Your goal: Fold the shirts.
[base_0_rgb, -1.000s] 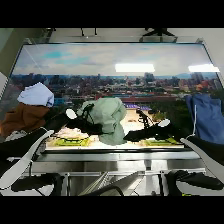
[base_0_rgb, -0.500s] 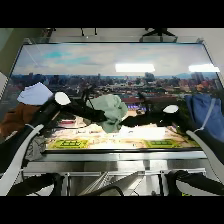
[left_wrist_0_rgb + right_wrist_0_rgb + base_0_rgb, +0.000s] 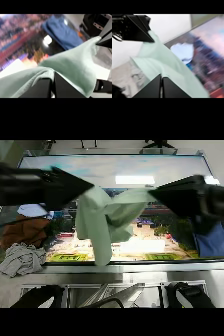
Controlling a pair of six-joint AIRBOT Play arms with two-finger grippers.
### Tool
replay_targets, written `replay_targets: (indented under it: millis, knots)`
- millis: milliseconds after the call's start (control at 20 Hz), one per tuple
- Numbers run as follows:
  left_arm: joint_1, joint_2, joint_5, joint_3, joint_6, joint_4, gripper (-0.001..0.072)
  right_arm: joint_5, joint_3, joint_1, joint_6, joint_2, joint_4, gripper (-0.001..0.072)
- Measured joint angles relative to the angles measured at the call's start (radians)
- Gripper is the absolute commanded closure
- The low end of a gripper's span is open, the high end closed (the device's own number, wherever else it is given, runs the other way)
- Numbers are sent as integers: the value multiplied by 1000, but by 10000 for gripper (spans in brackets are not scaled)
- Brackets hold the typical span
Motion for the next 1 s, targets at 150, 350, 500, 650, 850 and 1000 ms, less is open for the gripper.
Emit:
replay_targets:
  millis: [150,350,500,650,850,1000]
  knots:
    - [-6,-26,-18,203,-32,47,694,-40,90,-3,41,65,-129,694]
    - [25,-128,-7,237,-25,75,693,-66,130,-4,60,-3,-221,694]
    - [102,-238,6,152,-1,84,694,-67,138,-4,68,-161,-282,694]
    - [193,-367,-3,43,46,61,694,-50,142,7,72,-383,-306,694]
    - [303,-533,-18,-92,121,43,694,-50,144,50,72,-706,-314,693]
    - [384,-652,-29,-152,169,35,674,-60,144,89,72,-898,-300,549]
